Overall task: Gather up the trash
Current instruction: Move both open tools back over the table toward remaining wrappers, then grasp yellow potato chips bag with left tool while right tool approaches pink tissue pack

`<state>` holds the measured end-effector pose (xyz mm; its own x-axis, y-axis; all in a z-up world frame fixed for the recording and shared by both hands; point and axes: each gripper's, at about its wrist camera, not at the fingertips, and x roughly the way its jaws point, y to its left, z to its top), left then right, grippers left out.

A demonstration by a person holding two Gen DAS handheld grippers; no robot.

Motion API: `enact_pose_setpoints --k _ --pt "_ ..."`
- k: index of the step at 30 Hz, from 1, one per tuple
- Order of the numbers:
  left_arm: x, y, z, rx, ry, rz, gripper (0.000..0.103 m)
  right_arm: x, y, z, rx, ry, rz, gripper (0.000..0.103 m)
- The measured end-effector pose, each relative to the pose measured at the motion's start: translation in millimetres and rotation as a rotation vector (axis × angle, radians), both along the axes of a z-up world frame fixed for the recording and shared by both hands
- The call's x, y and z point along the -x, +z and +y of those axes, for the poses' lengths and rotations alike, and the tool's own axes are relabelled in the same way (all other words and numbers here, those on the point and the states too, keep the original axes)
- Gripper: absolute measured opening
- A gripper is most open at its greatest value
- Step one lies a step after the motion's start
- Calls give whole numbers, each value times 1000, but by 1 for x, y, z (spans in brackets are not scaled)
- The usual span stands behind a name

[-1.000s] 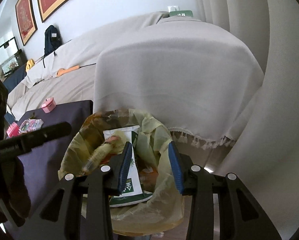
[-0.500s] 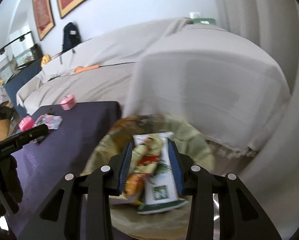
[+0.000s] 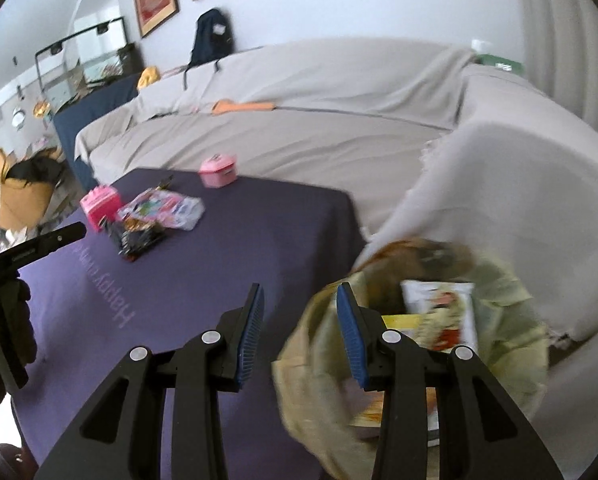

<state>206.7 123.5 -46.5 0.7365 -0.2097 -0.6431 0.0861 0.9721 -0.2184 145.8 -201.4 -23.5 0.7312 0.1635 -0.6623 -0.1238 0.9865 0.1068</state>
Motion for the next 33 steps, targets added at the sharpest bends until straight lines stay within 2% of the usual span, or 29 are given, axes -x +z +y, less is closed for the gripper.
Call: enact_pose_setpoints --k 10,13,17,19,21,24,30,33 --pt "1 -15 29 45 20 20 59 -20 -18 51 45 73 72 36" --pt "-5 -15 31 66 -16 19 59 -27 -19 59 55 77 83 36" --pt "-19 -4 32 87 -107 -43 59 -34 -23 68 57 84 89 36" --pt "-37 2 29 70 -145 -57 59 -37 -24 72 56 91 84 36" --pt "-61 4 28 78 -165 -38 59 -41 -26 76 56 96 83 36" --pt "-92 1 25 17 -136 4 58 -45 -26 77 55 97 81 36" --pt "-152 -8 4 -51 -147 87 44 -51 -34 68 37 88 101 36" --pt "-170 -14 -6 -106 -125 103 44 -53 -38 60 24 74 109 36"
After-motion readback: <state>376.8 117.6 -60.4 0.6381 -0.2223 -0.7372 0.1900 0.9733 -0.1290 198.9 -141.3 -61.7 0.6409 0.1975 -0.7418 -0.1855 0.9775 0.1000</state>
